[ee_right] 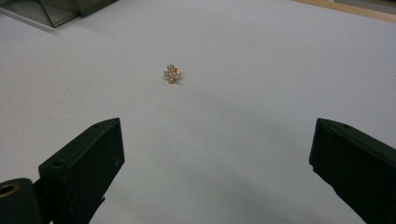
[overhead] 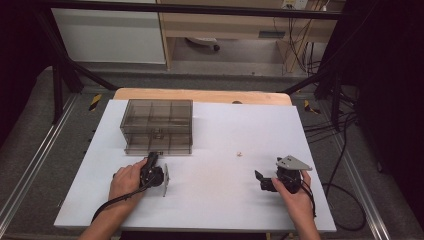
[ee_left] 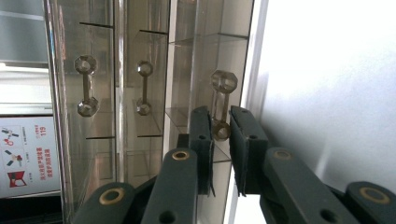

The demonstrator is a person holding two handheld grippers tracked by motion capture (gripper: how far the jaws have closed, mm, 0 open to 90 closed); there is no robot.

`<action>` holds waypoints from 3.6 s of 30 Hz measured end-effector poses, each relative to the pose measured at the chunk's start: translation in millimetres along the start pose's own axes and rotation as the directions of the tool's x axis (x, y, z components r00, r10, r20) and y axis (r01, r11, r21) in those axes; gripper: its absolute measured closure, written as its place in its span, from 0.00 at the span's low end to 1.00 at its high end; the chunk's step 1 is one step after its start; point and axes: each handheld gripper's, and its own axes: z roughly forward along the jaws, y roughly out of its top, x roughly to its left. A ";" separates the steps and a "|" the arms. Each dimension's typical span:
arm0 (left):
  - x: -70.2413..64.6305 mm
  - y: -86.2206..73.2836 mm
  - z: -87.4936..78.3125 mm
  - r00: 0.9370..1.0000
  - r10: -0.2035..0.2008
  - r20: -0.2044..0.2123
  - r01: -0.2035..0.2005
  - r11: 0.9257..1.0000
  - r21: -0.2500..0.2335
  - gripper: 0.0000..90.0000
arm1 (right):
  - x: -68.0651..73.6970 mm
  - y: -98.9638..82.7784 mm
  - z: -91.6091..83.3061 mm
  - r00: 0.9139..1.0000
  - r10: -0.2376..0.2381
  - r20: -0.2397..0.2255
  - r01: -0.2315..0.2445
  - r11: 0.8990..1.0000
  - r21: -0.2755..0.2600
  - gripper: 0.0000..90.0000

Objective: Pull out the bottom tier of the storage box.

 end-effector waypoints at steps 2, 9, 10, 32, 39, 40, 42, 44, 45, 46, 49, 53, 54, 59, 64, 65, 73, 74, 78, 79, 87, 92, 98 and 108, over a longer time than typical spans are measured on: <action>0.5 0.1 -0.2 1.000 -0.010 0.004 0.010 1.000 0.003 0.88 | 0.0 -0.1 -0.1 1.000 0.000 0.000 0.000 1.000 0.000 0.04; 7.2 -1.7 -7.1 0.997 -0.064 0.033 0.065 0.997 -0.036 0.75 | -0.5 -0.1 -0.8 1.000 0.006 0.001 -0.006 1.000 -0.002 0.04; 9.2 -1.7 -9.4 0.997 -0.070 0.046 0.072 0.996 -0.048 0.73 | -0.6 -0.2 -0.8 1.000 0.006 0.002 -0.006 1.000 -0.002 0.04; 71.4 -53.8 -4.7 0.886 -0.307 0.348 0.329 0.944 -0.004 0.44 | -0.9 -0.7 -0.4 1.000 0.014 0.004 -0.014 1.000 -0.002 0.04; 89.8 -69.4 0.1 0.835 -0.364 0.414 0.383 0.923 0.039 0.41 | -2.0 -1.0 0.2 1.000 0.020 0.001 -0.020 1.000 0.000 0.04; 91.9 -71.4 1.3 0.815 -0.388 0.430 0.407 0.912 0.052 0.42 | -1.7 -1.1 0.0 1.000 0.025 0.001 -0.025 1.000 -0.001 0.04; 94.5 -74.3 3.1 0.792 -0.417 0.447 0.435 0.898 0.068 0.41 | -1.8 -1.2 -0.1 1.000 0.024 0.001 -0.024 1.000 -0.001 0.04; 95.9 -76.7 4.5 0.789 -0.412 0.455 0.428 0.901 0.074 0.43 | -1.8 -1.3 -0.2 1.000 0.026 0.000 -0.026 1.000 0.000 0.04; 96.4 -77.8 4.9 0.789 -0.410 0.458 0.426 0.902 0.074 0.43 | -1.7 -1.3 -0.1 1.000 0.027 0.000 -0.027 1.000 0.000 0.04; 96.7 -78.4 5.0 0.786 -0.413 0.460 0.430 0.900 0.071 0.43 | -1.8 -1.3 -0.1 1.000 0.027 0.000 -0.027 1.000 0.001 0.04; 98.5 -80.4 6.2 0.779 -0.412 0.472 0.433 0.899 0.070 0.44 | -1.9 -1.5 0.6 1.000 0.027 0.000 -0.027 1.000 0.003 0.04; 101.5 -82.1 8.5 0.760 -0.396 0.515 0.411 0.907 0.091 0.52 | -1.9 -1.6 1.5 1.000 0.024 -0.001 -0.024 1.000 0.006 0.04; 102.3 -82.2 9.0 0.756 -0.397 0.521 0.410 0.907 0.096 0.52 | -1.7 -1.6 1.5 1.000 0.023 -0.001 -0.023 1.000 0.006 0.04; 107.0 -82.6 11.2 0.753 -0.400 0.523 0.411 0.906 0.102 0.54 | -1.5 -2.0 1.4 1.000 0.028 0.001 -0.029 1.000 0.007 0.04; 106.0 -82.4 13.1 0.748 -0.395 0.533 0.407 0.908 0.102 0.57 | -2.0 -2.3 2.0 1.000 0.031 0.000 -0.031 0.999 0.010 0.04; 105.1 -81.9 13.5 0.750 -0.391 0.533 0.407 0.909 0.095 0.57 | -2.0 -2.3 2.2 1.000 0.031 0.000 -0.031 0.999 0.010 0.04; 100.1 -81.7 18.7 0.738 -0.375 0.561 0.387 0.916 0.102 0.62 | -3.3 -2.7 2.1 0.999 0.033 -0.001 -0.033 0.999 0.013 0.04; 100.0 -82.0 19.1 0.736 -0.375 0.563 0.389 0.916 0.102 0.62 | -3.4 -2.8 2.1 0.999 0.033 -0.001 -0.033 0.999 0.014 0.04; 99.8 -82.1 21.0 0.732 -0.376 0.568 0.393 0.914 0.098 0.62 | -3.3 -2.8 3.2 1.000 0.031 0.000 -0.031 0.999 0.018 0.04; 99.1 -81.8 21.8 0.729 -0.377 0.572 0.394 0.914 0.100 0.63 | -3.2 -2.9 3.6 1.000 0.029 0.000 -0.029 0.999 0.016 0.04; 94.8 -75.2 30.1 0.697 -0.390 0.602 0.398 0.909 0.128 0.66 | -2.7 -3.0 3.4 1.000 0.027 -0.002 -0.027 0.999 0.018 0.04; 94.4 -69.7 35.0 0.696 -0.380 0.610 0.384 0.914 0.131 0.71 | -2.7 -3.0 3.5 1.000 0.025 -0.003 -0.025 1.000 0.019 0.04; 94.4 -66.4 37.3 0.693 -0.370 0.619 0.374 0.918 0.131 0.76 | -2.9 -3.0 3.0 1.000 0.026 -0.005 -0.026 0.999 0.020 0.04; 92.4 -61.7 40.1 0.693 -0.352 0.629 0.351 0.927 0.132 0.77 | -2.8 -2.9 2.9 1.000 0.026 -0.008 -0.026 0.999 0.020 0.04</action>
